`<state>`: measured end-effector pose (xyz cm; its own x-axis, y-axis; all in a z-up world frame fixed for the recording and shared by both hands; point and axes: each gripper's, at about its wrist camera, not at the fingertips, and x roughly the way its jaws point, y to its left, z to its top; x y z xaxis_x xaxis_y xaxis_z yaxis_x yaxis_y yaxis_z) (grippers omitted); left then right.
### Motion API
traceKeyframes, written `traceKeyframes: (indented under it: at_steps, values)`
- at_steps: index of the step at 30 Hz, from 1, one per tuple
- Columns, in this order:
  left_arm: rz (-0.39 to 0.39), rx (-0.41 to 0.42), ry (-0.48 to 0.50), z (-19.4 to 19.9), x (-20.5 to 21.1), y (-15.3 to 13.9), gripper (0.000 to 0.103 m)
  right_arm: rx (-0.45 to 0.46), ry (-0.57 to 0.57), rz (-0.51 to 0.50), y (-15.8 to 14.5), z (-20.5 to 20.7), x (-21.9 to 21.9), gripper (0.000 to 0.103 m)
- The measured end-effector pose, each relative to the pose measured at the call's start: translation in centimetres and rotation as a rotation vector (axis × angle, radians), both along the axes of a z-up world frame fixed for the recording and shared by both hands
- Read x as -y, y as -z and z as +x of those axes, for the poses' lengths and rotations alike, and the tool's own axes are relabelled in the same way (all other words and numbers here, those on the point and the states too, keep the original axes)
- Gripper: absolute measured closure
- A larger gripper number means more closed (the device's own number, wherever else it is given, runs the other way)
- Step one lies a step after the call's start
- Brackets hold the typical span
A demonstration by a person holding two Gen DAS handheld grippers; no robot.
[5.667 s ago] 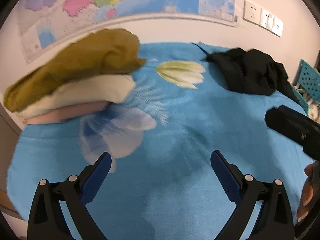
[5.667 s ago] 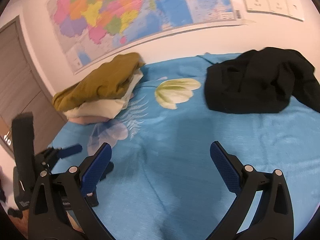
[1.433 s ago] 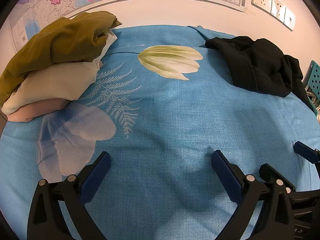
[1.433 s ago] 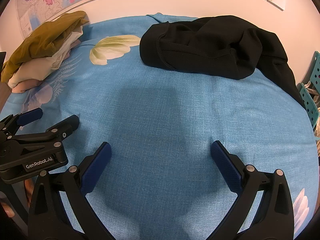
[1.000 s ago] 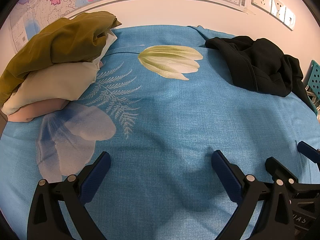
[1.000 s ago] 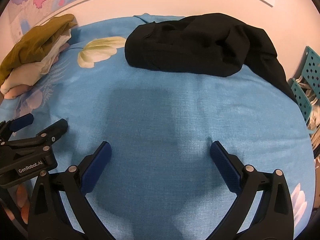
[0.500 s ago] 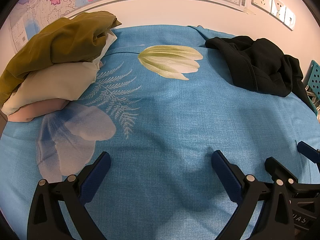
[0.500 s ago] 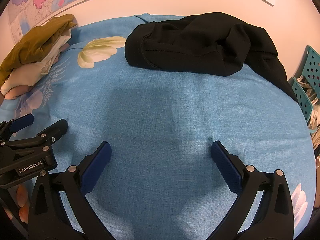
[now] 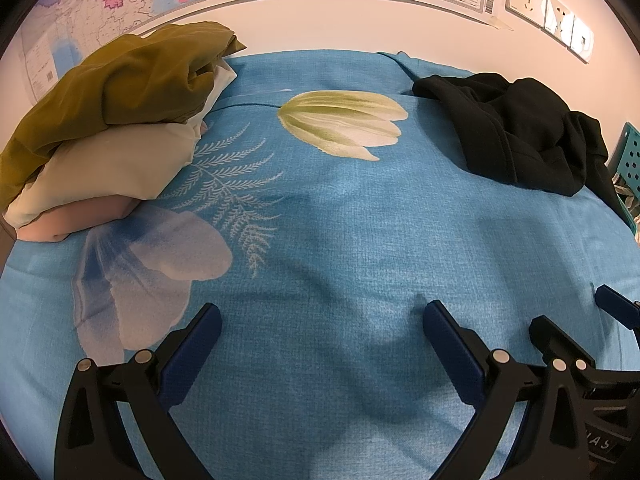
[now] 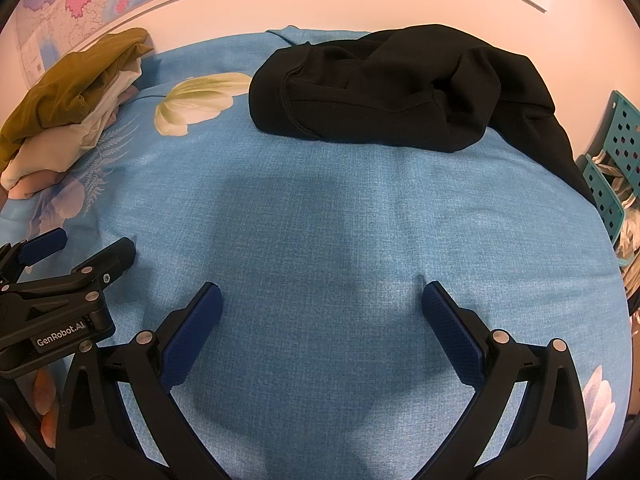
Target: Fold large clothes
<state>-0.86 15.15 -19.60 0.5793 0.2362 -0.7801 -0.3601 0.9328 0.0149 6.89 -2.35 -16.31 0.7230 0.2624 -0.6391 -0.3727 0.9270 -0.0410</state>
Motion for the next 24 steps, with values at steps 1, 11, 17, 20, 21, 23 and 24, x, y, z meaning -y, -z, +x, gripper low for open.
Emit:
traceKeyframes:
  at_steps: [1, 11, 17, 20, 21, 23, 24]
  values:
    - [-0.001, 0.0, 0.001, 0.0, 0.0, 0.0, 0.005, 0.0, 0.0, 0.0, 0.0, 0.0, 0.0, 0.004]
    - [-0.003, 0.0, 0.004, 0.0, -0.1, 0.0, 0.005, 0.003, 0.002, 0.001, 0.0, 0.0, -0.1, 0.004]
    - [-0.003, 0.001, 0.012, -0.1, -0.3, -0.2, 0.006, 0.008, -0.017, 0.026, -0.2, -0.4, 0.3, 0.005]
    - [0.007, 0.038, 0.03, -0.4, -0.1, -0.7, 0.007, 0.011, -0.037, 0.048, -0.5, -0.8, 0.4, 0.006]
    - [0.012, 0.061, 0.036, -0.7, 0.0, -1.1, 0.007, 0.014, -0.038, 0.051, -0.6, -0.9, 0.5, 0.005]
    - [0.026, 0.097, 0.036, -1.1, 0.4, -1.7, 0.007, 0.021, -0.042, 0.062, -0.9, -1.1, 0.7, 0.006]
    - [0.032, 0.11, 0.044, -1.2, 0.6, -2.0, 0.007, 0.028, -0.046, 0.074, -1.1, -1.3, 0.8, 0.005]
